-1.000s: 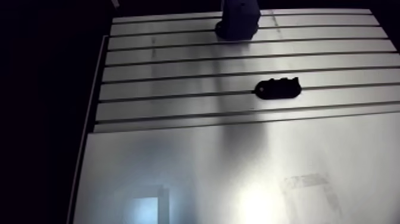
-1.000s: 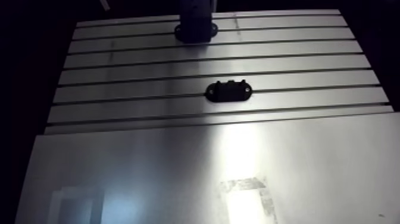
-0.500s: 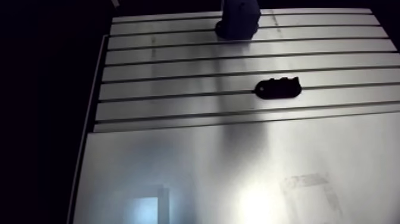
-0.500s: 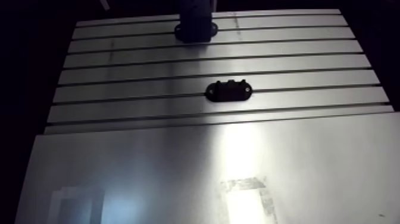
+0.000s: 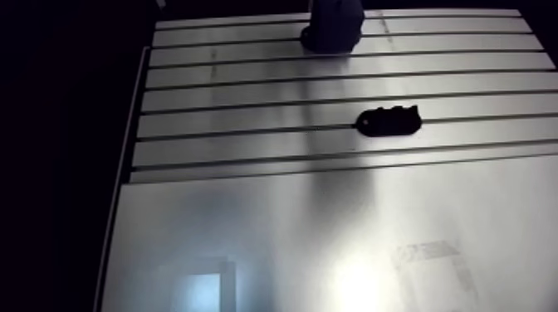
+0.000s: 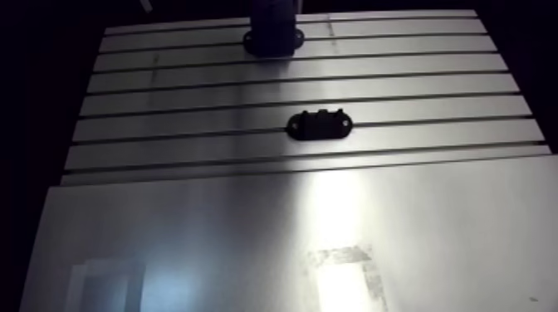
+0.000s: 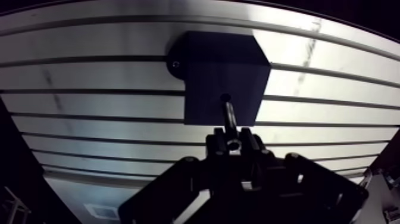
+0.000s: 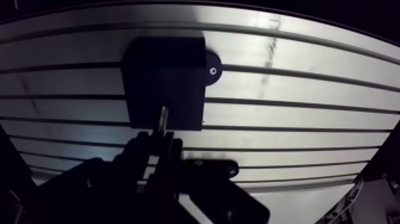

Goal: Pick up the M10 bolt and insert it into the hole until fully seated.

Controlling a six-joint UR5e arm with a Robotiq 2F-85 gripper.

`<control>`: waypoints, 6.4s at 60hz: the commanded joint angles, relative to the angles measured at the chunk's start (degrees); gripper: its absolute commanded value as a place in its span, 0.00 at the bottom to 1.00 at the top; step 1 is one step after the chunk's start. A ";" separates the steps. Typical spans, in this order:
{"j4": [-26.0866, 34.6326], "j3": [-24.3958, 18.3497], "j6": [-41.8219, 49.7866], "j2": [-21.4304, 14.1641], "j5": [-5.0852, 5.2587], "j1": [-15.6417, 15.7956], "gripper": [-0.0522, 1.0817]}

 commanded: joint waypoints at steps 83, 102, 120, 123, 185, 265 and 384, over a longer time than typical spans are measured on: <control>-0.90 0.50 0.46 0.84 0.00 0.00 1.00; -0.90 0.58 0.46 0.76 0.00 -0.18 1.00; -0.98 1.10 0.46 0.76 0.00 -0.35 0.98; -1.38 1.35 0.46 0.76 0.00 -0.44 0.98; -4.16 3.49 -0.24 -0.11 -0.08 -0.09 0.05; -5.65 21.51 -0.68 -31.54 1.05 -0.53 0.05; -9.60 25.73 -0.16 -37.49 4.05 0.00 0.05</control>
